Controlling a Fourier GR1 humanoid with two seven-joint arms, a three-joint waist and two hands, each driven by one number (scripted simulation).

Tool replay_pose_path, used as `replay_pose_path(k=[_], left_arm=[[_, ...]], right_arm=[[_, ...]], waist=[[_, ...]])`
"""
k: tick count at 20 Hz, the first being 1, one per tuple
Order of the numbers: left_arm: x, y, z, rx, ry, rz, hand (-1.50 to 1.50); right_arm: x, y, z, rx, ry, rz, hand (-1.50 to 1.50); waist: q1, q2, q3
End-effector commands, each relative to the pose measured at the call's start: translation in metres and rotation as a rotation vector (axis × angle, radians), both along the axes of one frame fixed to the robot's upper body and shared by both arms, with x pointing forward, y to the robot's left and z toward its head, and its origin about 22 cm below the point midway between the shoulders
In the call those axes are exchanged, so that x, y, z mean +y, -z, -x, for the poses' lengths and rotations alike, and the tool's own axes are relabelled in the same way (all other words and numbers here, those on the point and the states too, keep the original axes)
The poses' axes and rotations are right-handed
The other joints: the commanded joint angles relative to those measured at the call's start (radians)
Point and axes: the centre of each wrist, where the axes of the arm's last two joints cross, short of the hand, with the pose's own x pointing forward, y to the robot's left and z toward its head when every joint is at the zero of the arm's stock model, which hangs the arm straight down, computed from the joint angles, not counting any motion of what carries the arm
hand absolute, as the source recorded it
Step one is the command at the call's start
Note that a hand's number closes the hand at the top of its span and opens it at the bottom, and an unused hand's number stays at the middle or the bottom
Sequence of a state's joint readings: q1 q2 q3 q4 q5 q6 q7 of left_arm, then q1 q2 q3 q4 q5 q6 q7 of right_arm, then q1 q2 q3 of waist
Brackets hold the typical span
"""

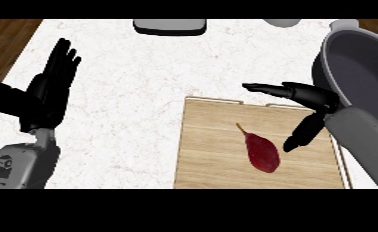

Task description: Pick the pear from the tray and place it in the pot

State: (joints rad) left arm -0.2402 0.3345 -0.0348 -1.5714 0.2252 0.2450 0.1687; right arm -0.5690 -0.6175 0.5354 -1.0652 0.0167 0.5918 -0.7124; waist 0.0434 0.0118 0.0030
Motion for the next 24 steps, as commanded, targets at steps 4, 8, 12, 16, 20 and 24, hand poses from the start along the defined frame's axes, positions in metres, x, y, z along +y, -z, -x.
replay_pose_path(k=[4, 8, 12, 16, 20, 24], left_arm=[[0.000, -0.005, 0.002, 0.005, -0.016, 0.015, 0.00], [-0.003, 0.002, -0.001, 0.003, -0.035, 0.009, 0.00], [-0.001, 0.004, 0.008, -0.002, -0.029, -0.009, 0.00], [-0.006, 0.012, 0.018, -0.014, -0.017, -0.018, 0.00], [0.008, -0.011, -0.006, 0.012, -0.024, -0.016, 0.00], [0.003, -0.005, 0.000, 0.016, -0.019, 0.007, 0.00]], right_arm=[[0.011, 0.022, 0.000, 0.083, -0.215, -0.064, -1.50], [-0.006, 0.030, 0.001, 0.061, -0.190, 0.010, -1.50], [0.001, 0.040, -0.004, 0.054, -0.179, 0.027, -1.50], [0.020, 0.049, -0.004, 0.054, -0.190, 0.006, -1.50], [0.043, 0.070, 0.009, 0.040, -0.211, 0.023, -1.50], [0.040, 0.077, 0.006, 0.046, -0.193, 0.046, -1.50]], waist=[[-0.007, -0.003, -0.001], [-0.025, -0.005, -0.002], [-0.023, -0.007, -0.002], [-0.017, -0.007, -0.002], [-0.034, -0.007, -0.002], [-0.033, -0.008, -0.002]])
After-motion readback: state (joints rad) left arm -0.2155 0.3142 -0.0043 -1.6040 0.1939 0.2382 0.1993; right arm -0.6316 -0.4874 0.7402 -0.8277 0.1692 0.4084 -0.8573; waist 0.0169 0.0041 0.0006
